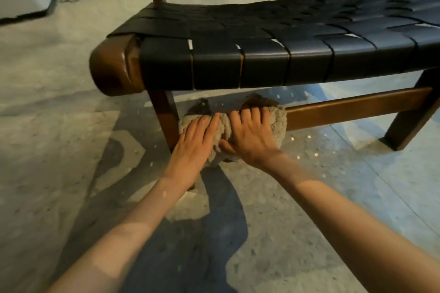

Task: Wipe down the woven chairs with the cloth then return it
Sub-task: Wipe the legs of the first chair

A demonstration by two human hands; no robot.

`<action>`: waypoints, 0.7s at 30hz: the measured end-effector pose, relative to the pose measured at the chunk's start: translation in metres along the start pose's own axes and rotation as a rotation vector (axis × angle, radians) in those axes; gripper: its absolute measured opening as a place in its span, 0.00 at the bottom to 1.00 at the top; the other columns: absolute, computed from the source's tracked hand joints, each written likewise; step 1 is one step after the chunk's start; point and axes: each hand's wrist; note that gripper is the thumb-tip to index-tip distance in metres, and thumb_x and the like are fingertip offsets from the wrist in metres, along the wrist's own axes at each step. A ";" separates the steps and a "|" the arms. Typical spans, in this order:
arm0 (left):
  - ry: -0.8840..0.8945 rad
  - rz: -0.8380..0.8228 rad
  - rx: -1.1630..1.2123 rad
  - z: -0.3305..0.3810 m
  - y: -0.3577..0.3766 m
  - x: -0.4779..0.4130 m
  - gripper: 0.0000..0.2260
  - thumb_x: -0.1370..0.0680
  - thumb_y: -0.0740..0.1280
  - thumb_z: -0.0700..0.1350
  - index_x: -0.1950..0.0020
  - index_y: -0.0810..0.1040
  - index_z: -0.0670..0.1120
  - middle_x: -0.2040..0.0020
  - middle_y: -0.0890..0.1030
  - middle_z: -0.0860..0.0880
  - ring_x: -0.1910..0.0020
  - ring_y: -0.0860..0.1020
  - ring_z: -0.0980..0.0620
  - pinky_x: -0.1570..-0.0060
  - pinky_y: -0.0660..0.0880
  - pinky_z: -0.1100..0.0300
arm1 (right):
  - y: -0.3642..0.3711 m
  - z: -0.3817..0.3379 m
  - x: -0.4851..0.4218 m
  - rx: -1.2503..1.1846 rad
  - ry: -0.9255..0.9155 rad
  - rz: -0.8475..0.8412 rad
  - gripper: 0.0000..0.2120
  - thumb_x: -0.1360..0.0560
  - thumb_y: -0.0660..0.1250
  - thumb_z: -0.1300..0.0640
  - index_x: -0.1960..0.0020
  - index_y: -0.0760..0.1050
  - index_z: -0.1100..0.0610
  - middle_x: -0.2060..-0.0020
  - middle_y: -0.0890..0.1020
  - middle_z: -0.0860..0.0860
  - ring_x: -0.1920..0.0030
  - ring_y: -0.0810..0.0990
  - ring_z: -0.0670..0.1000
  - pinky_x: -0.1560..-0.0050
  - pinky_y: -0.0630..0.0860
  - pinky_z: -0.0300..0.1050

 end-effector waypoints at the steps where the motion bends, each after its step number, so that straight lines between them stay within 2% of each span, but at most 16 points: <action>1: 0.001 -0.010 0.036 -0.001 -0.003 0.004 0.28 0.25 0.54 0.32 0.24 0.55 0.39 0.28 0.65 0.38 0.29 0.64 0.39 0.30 0.62 0.48 | 0.000 0.000 0.000 -0.030 -0.015 -0.009 0.30 0.27 0.62 0.37 0.36 0.68 0.57 0.43 0.74 0.59 0.41 0.71 0.61 0.35 0.60 0.60; 3: 0.019 0.023 0.080 -0.005 -0.009 0.009 0.28 0.26 0.49 0.33 0.25 0.56 0.40 0.26 0.63 0.40 0.27 0.63 0.41 0.29 0.63 0.50 | -0.004 0.005 0.003 -0.125 -0.048 -0.012 0.32 0.27 0.62 0.36 0.32 0.68 0.57 0.41 0.74 0.59 0.40 0.70 0.61 0.34 0.59 0.59; 5: 0.024 0.062 0.155 -0.008 -0.013 0.015 0.28 0.26 0.55 0.29 0.26 0.60 0.40 0.26 0.64 0.41 0.27 0.63 0.43 0.29 0.62 0.51 | -0.010 0.011 0.011 -0.190 -0.082 0.011 0.34 0.28 0.63 0.35 0.29 0.67 0.54 0.41 0.75 0.57 0.40 0.71 0.60 0.34 0.60 0.57; 7: 0.005 0.084 0.270 -0.009 -0.019 0.023 0.29 0.29 0.63 0.26 0.28 0.66 0.41 0.29 0.69 0.42 0.30 0.68 0.43 0.31 0.64 0.51 | -0.014 0.015 0.022 -0.175 -0.093 0.067 0.30 0.28 0.66 0.41 0.28 0.67 0.49 0.42 0.76 0.55 0.41 0.72 0.60 0.36 0.61 0.57; 9: -0.021 0.093 0.368 -0.012 -0.025 0.036 0.28 0.31 0.68 0.26 0.33 0.73 0.41 0.36 0.77 0.41 0.38 0.76 0.42 0.39 0.74 0.49 | -0.017 0.015 0.032 -0.165 -0.077 0.141 0.24 0.27 0.70 0.55 0.32 0.72 0.47 0.43 0.78 0.55 0.44 0.74 0.60 0.40 0.63 0.57; 11: -0.038 0.092 0.415 -0.019 -0.033 0.050 0.22 0.30 0.70 0.30 0.37 0.77 0.42 0.44 0.81 0.41 0.50 0.82 0.41 0.54 0.81 0.48 | -0.022 0.013 0.036 -0.229 -0.087 0.177 0.19 0.28 0.72 0.60 0.38 0.78 0.50 0.46 0.81 0.54 0.45 0.77 0.60 0.44 0.69 0.57; 13: -0.087 0.056 0.464 -0.029 -0.040 0.062 0.17 0.25 0.69 0.38 0.37 0.76 0.46 0.50 0.83 0.44 0.58 0.83 0.45 0.64 0.80 0.53 | -0.029 0.009 0.038 -0.330 -0.119 0.113 0.14 0.28 0.72 0.57 0.42 0.79 0.53 0.51 0.83 0.54 0.49 0.81 0.59 0.50 0.76 0.56; 15: -0.136 -0.006 0.510 -0.043 -0.045 0.069 0.14 0.22 0.65 0.46 0.37 0.72 0.51 0.57 0.83 0.50 0.66 0.80 0.58 0.71 0.73 0.65 | -0.037 0.005 0.037 -0.463 -0.092 -0.048 0.11 0.26 0.70 0.54 0.44 0.77 0.51 0.52 0.82 0.50 0.51 0.81 0.52 0.53 0.78 0.53; 16: -0.149 -0.004 0.528 -0.050 -0.047 0.071 0.12 0.22 0.65 0.46 0.39 0.71 0.52 0.60 0.81 0.55 0.68 0.77 0.64 0.72 0.68 0.70 | -0.039 0.002 0.036 -0.542 -0.071 -0.120 0.10 0.26 0.69 0.54 0.45 0.76 0.49 0.52 0.81 0.47 0.52 0.80 0.48 0.54 0.78 0.47; 18: -0.205 0.087 0.591 -0.063 -0.049 0.074 0.08 0.23 0.67 0.43 0.44 0.75 0.47 0.65 0.75 0.61 0.66 0.75 0.71 0.69 0.67 0.76 | -0.042 -0.004 0.035 -0.659 -0.052 -0.191 0.08 0.26 0.68 0.53 0.48 0.74 0.46 0.52 0.78 0.43 0.51 0.79 0.45 0.53 0.76 0.39; 19: -0.246 0.140 0.614 -0.070 -0.048 0.074 0.07 0.24 0.68 0.41 0.46 0.78 0.45 0.62 0.74 0.60 0.60 0.76 0.68 0.62 0.66 0.76 | -0.043 -0.009 0.035 -0.664 -0.052 -0.175 0.07 0.26 0.68 0.52 0.48 0.75 0.46 0.52 0.77 0.43 0.49 0.77 0.46 0.51 0.74 0.39; 21: -0.393 0.206 0.528 -0.082 -0.045 0.074 0.07 0.26 0.71 0.43 0.48 0.81 0.45 0.54 0.75 0.47 0.49 0.75 0.50 0.50 0.62 0.67 | -0.044 -0.019 0.033 -0.538 -0.041 -0.042 0.09 0.26 0.68 0.50 0.48 0.79 0.50 0.50 0.76 0.49 0.45 0.73 0.51 0.46 0.69 0.46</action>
Point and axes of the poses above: each hand's wrist, its own x-axis away from the middle knuckle, its own y-axis out of the palm, z = x × y
